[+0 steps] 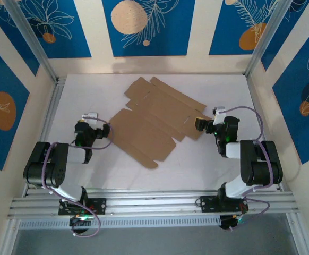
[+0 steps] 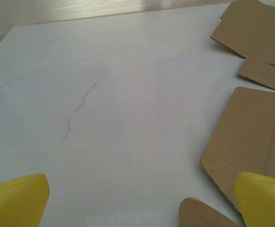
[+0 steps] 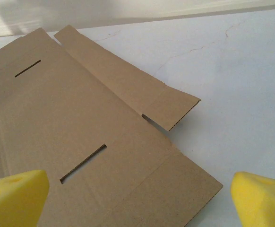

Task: Fold the paper box

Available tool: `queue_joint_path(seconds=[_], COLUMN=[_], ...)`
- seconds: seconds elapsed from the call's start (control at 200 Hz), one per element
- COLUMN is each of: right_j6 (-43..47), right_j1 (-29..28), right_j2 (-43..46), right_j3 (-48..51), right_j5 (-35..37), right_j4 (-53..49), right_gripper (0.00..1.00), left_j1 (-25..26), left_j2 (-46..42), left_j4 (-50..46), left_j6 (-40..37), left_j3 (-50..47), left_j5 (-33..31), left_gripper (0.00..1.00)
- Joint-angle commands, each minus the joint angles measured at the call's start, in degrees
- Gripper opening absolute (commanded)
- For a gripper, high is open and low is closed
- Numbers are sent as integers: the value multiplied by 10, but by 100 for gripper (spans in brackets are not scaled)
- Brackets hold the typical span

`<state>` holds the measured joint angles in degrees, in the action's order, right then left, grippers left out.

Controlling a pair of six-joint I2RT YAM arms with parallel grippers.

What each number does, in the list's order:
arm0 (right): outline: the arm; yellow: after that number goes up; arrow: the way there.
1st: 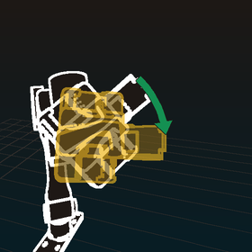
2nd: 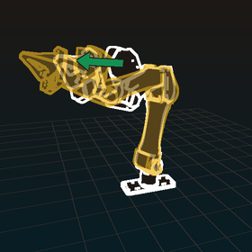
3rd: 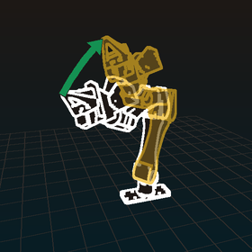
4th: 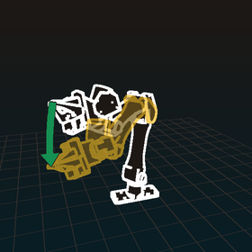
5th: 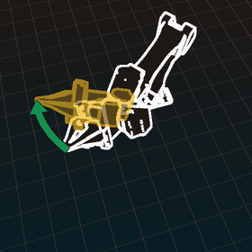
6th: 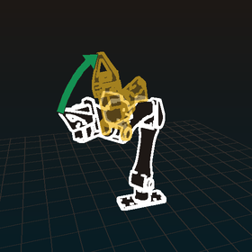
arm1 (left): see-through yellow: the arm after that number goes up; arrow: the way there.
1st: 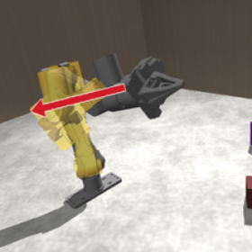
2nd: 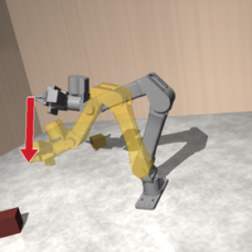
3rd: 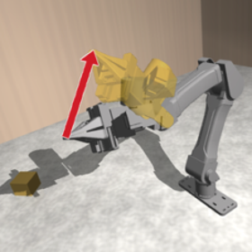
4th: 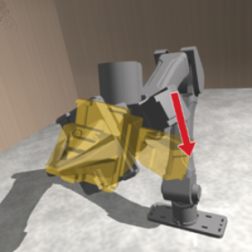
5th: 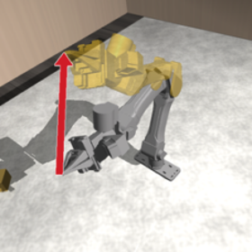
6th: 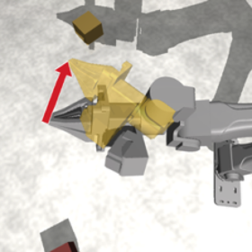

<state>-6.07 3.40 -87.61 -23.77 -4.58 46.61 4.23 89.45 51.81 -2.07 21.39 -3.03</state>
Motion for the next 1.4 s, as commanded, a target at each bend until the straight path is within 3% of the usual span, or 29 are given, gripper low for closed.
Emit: queue_joint_path(seconds=[0.0,0.82,0.93,1.025,1.065,1.13,1.155,1.271,1.396], right_j6=[3,3,4,5,5,-38,-56,-77,-90], right_j1=[2,2,-3,1,3,-16,-19,-49,-130], right_j2=[1,0,1,13,51,129,147,203,278], right_j3=[-2,-3,-1,9,-7,-91,-128,-234,-312], right_j5=[-7,-8,0,-36,-45,68,72,17,12], right_j4=[2,0,2,19,-43,-255,-312,-424,-491], right_gripper=[99,99,99,99,99,99,99,99,99], left_j1=[-2,-3,7,10,10,31,44,96,167], left_j2=[-1,-1,-55,-139,-177,-229,-246,-288,-306], left_j4=[11,10,24,-52,-88,-128,-143,-227,-423], left_j6=[-10,-10,-3,9,2,-17,-23,0,20], left_j3=[3,3,-25,-21,-14,4,14,93,236], left_j5=[6,7,-56,-101,-95,-100,-109,-96,-66], left_gripper=[100,100,100,100,100,100,100,100,100])
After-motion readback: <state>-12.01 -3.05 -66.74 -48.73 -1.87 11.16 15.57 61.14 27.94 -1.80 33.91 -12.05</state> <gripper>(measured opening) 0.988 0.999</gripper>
